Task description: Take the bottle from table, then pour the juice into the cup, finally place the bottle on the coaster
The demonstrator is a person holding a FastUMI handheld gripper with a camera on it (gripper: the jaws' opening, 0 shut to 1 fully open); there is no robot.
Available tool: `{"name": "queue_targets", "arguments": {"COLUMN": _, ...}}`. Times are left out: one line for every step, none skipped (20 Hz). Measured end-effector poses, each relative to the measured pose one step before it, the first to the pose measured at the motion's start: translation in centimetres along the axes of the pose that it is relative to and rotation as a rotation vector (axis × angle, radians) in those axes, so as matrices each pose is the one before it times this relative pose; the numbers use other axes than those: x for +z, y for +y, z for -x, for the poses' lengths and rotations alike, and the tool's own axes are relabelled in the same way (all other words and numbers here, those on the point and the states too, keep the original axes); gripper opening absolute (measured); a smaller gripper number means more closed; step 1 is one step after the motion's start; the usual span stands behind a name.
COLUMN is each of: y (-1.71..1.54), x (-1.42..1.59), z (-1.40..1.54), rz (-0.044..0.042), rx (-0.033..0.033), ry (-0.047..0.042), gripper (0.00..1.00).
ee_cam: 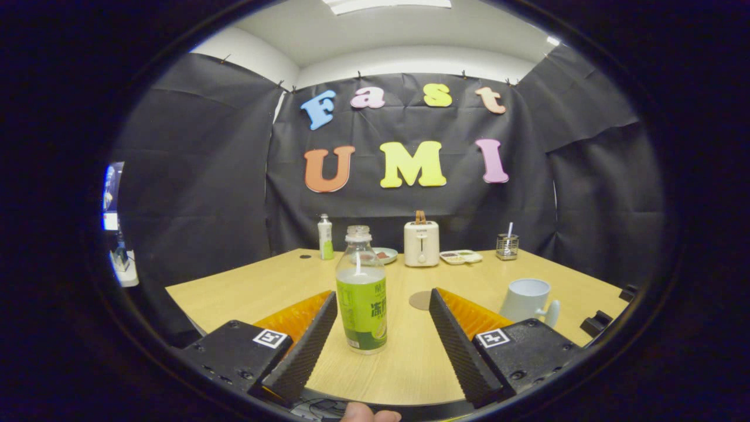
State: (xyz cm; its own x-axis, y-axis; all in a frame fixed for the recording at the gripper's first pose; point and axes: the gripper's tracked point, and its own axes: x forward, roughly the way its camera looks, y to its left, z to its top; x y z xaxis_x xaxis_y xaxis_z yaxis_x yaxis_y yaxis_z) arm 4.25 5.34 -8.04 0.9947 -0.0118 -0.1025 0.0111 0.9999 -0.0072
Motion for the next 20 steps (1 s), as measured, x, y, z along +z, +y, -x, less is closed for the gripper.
{"name": "queue_targets", "arguments": {"y": 0.092, "x": -0.403, "z": -0.561, "rz": 0.00547, "rx": -0.00019, "ry": 0.0143, "gripper": 1.0}}
{"name": "queue_targets", "arguments": {"y": 0.187, "x": -0.397, "z": -0.583, "rz": 0.00718, "rx": -0.00354, "ry": 0.01288, "gripper": 1.0}}
{"name": "queue_targets", "arguments": {"y": 0.233, "x": -0.331, "z": -0.628, "rz": 0.00319, "rx": -0.00273, "ry": 0.00938, "gripper": 1.0}}
{"name": "queue_targets", "arguments": {"y": 0.377, "x": -0.27, "z": -0.719, "rz": 0.00163, "rx": 0.00367, "ry": 0.00752, "gripper": 1.0}}
{"name": "queue_targets", "arguments": {"y": 0.461, "x": -0.35, "z": -0.843, "rz": 0.00004, "rx": 0.00517, "ry": 0.00853, "gripper": 1.0}}
{"name": "queue_targets", "arguments": {"y": 0.396, "x": -0.242, "z": -0.752, "rz": 0.00273, "rx": 0.00494, "ry": 0.01147, "gripper": 1.0}}
{"name": "queue_targets", "arguments": {"y": 0.292, "x": -0.276, "z": -0.747, "rz": 0.00734, "rx": 0.0019, "ry": 0.01368, "gripper": 1.0}}
{"name": "queue_targets", "arguments": {"y": 0.158, "x": -0.218, "z": -0.552, "rz": 0.00797, "rx": -0.00011, "ry": 0.00965, "gripper": 1.0}}
{"name": "queue_targets", "arguments": {"y": 0.113, "x": -0.155, "z": -0.523, "rz": 0.00633, "rx": -0.00431, "ry": 0.00871, "gripper": 1.0}}
{"name": "queue_targets", "arguments": {"y": -0.013, "x": -0.098, "z": -0.451, "rz": 0.00449, "rx": -0.00668, "ry": 0.00808, "gripper": 1.0}}
{"name": "queue_targets", "arguments": {"y": 0.006, "x": -0.191, "z": -0.511, "rz": 0.00219, "rx": -0.00522, "ry": 0.00761, "gripper": 1.0}}
{"name": "queue_targets", "arguments": {"y": -0.012, "x": -0.153, "z": -0.337, "rz": -0.00152, "rx": -0.0056, "ry": 0.01067, "gripper": 1.0}}
{"name": "queue_targets", "arguments": {"y": -0.053, "x": -0.149, "z": -0.359, "rz": -0.0009, "rx": -0.00679, "ry": 0.00955, "gripper": 1.0}}
{"name": "queue_targets", "arguments": {"y": -0.088, "x": 0.055, "z": -0.311, "rz": -0.0014, "rx": -0.0067, "ry": 0.00437, "gripper": 1.0}}
{"name": "queue_targets", "arguments": {"y": -0.089, "x": 0.136, "z": -0.231, "rz": -0.0004, "rx": -0.00367, "ry": -0.00158, "gripper": 1.0}}
{"name": "queue_targets", "arguments": {"y": 0.063, "x": 0.074, "z": -0.251, "rz": 0.00214, "rx": -0.001, "ry": 0.00355, "gripper": 1.0}}
{"name": "queue_targets", "arguments": {"y": 0.193, "x": -0.233, "z": -0.26, "rz": 0.00414, "rx": -0.00149, "ry": 0.00458, "gripper": 0.98}}
{"name": "queue_targets", "arguments": {"y": 0.091, "x": 0.116, "z": -0.011, "rz": 0.00384, "rx": 0.00047, "ry": 0.00173, "gripper": 0.95}}
{"name": "queue_targets", "arguments": {"y": 0.121, "x": 0.099, "z": -0.104, "rz": 0.00428, "rx": 0.00147, "ry": 0.00053, "gripper": 0.92}}
{"name": "queue_targets", "arguments": {"y": 0.124, "x": 0.074, "z": 0.024, "rz": 0.00574, "rx": 0.00607, "ry": 0.00456, "gripper": 0.88}}
